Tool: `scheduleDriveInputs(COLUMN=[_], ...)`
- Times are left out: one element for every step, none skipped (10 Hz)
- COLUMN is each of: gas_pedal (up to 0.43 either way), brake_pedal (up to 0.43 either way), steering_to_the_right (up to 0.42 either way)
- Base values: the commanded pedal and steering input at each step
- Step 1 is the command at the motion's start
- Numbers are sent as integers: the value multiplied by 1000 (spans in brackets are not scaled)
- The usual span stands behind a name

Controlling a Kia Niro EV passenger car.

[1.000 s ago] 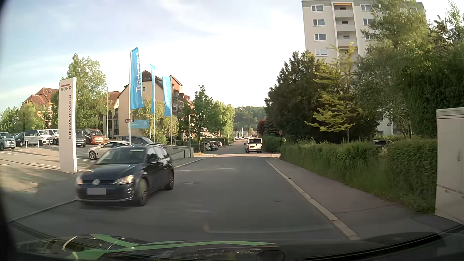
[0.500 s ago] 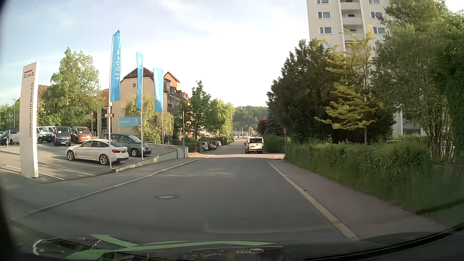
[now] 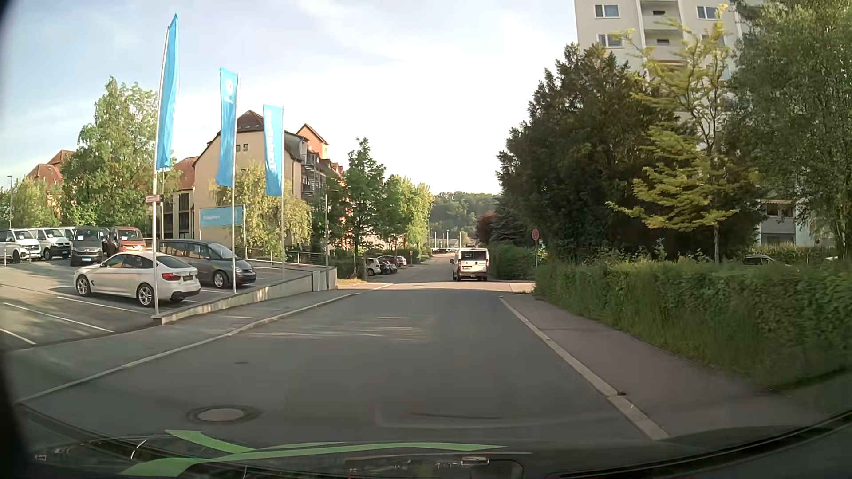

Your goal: Follow the waypoints while adhering to traffic rules and regulations

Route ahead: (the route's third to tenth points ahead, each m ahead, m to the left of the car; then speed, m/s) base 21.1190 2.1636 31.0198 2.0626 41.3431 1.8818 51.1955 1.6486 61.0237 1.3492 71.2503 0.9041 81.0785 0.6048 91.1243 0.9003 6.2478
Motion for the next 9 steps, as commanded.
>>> scheduleDriveInputs(gas_pedal=[0, 0, 0, 0, 0, 0, 0, 0, 0], brake_pedal=[159, 165, 171, 171, 171, 177, 177, 177, 177], steering_to_the_right=[-16, -16, -17, -20, -22, -22, -22, -22, -22])
